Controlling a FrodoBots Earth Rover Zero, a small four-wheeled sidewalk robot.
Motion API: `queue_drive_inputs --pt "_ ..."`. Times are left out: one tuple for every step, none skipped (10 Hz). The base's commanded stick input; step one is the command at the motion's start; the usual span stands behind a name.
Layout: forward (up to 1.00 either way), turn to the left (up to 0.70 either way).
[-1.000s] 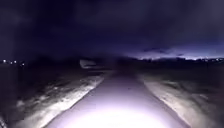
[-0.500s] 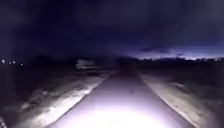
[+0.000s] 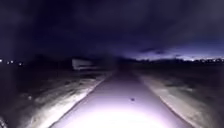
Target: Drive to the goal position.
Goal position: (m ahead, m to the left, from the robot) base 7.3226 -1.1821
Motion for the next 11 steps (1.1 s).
queue_drive_inputs --pt "0.85 -0.12" --pt "0.85 -0.2" --pt "0.85 -0.26" --pt "0.85 -0.33" --pt "0.85 -0.2" --pt "0.85 -0.14" --pt "0.85 -0.08" --pt "0.85 -0.02" --pt "0.85 -0.01" --pt "0.85 -0.03" --pt "0.85 -0.08"
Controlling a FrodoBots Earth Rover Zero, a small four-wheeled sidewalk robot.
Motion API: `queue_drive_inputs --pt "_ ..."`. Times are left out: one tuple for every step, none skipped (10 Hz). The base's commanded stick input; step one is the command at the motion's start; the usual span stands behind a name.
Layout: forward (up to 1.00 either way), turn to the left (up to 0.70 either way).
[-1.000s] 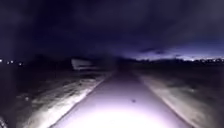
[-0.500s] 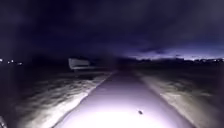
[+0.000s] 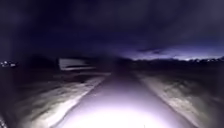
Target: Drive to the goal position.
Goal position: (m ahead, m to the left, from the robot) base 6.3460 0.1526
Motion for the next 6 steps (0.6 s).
queue_drive_inputs --pt "0.85 -0.15" --pt "0.85 -0.32" --pt "0.85 -0.32" --pt "0.85 -0.32" --pt "0.85 -0.1" --pt "0.85 -0.03"
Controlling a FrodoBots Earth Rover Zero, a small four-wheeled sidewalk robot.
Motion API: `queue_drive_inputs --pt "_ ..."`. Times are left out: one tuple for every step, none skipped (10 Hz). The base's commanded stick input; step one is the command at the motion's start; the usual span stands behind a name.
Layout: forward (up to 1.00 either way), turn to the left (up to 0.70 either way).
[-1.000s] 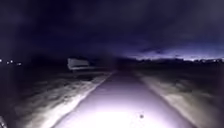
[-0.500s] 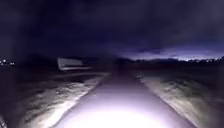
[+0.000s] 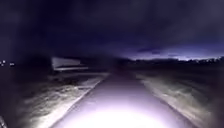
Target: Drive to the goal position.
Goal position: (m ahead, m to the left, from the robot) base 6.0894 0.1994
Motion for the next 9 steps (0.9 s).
queue_drive_inputs --pt "0.85 0.0" --pt "0.85 0.0" --pt "0.85 0.0" --pt "0.85 0.0" --pt "0.85 0.0" --pt "0.85 0.0" --pt "0.85 0.0" --pt "0.85 0.0" --pt "0.85 0.0"
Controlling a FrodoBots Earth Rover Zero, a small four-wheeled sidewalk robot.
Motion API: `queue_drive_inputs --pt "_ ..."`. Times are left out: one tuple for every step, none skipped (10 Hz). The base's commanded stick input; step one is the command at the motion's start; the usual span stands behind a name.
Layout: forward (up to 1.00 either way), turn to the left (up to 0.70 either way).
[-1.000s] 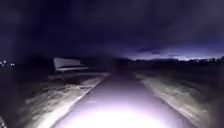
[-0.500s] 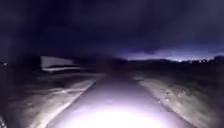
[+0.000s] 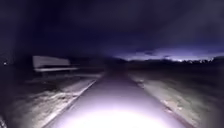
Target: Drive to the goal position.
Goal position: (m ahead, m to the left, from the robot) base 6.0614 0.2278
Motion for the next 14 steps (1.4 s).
queue_drive_inputs --pt "0.85 0.0" --pt "0.85 0.0" --pt "0.85 0.0" --pt "0.85 0.0" --pt "0.85 0.0" --pt "0.85 0.0" --pt "0.85 0.0" --pt "0.85 0.0" --pt "0.85 0.0" --pt "0.85 -0.17" --pt "0.85 -0.25" --pt "0.85 -0.28" --pt "0.85 -0.29" --pt "0.85 -0.23"
